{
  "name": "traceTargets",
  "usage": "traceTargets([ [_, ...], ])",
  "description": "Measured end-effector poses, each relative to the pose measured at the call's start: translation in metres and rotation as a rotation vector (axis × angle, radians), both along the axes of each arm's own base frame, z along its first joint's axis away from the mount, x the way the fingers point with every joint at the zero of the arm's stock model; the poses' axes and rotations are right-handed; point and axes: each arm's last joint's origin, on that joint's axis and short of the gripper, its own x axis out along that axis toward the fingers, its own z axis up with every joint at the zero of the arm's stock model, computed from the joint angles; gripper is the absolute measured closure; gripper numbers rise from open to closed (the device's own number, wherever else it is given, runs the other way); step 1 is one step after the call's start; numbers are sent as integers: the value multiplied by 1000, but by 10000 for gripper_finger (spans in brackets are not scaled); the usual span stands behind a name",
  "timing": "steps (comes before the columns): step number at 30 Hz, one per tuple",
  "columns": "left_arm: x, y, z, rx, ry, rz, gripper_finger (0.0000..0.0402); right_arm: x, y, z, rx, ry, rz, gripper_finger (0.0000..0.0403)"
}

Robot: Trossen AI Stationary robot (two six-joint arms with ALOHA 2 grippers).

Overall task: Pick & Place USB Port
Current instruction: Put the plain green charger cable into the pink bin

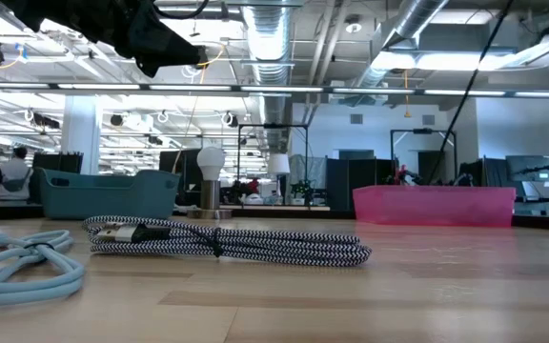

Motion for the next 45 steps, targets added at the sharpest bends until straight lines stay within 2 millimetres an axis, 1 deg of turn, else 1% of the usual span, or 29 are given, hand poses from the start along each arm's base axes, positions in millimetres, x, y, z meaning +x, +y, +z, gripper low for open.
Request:
traceTargets([
  [3, 0, 0, 0, 2, -3, 2, 314, 1, 1, -7, -4, 19, 1, 273],
  [6, 0, 0, 1, 25, -6, -1, 314, 2, 1, -7, -5, 12, 1, 256],
  [11, 0, 0, 2, 34, -15, -1, 314, 3, -1, -5, -2, 0, 0, 251],
  [13, 0, 0, 2, 35, -16, -2, 314, 4, -2, -5, -13, -8, -7, 259],
  [16, 0, 1, 2, 35, -20, -1, 314, 4, -3, -6, -25, -14, -2, 282],
  [21, 0, 1, 2, 35, -20, -1, 314, 3, -4, -7, -41, -5, 0, 329],
  [26, 0, 1, 2, 35, -20, -1, 314, 2, -5, -7, -50, -21, 59, 388],
  [27, 0, 1, 2, 35, -20, -1, 314, 2, -5, -7, -50, -29, 76, 394],
  [35, 0, 1, 2, 35, -20, -1, 314, 2, -5, -7, -86, -56, 87, 400],
  [38, 0, 1, 2, 35, -20, -1, 314, 3, -6, -2, -115, -69, 80, 401],
  [40, 0, 1, 2, 35, -21, -1, 314, 6, -7, 6, -158, -79, 80, 402],
  [45, 0, 1, 3, 35, -26, -1, 314, 10, -14, 32, -310, -82, 117, 402],
])
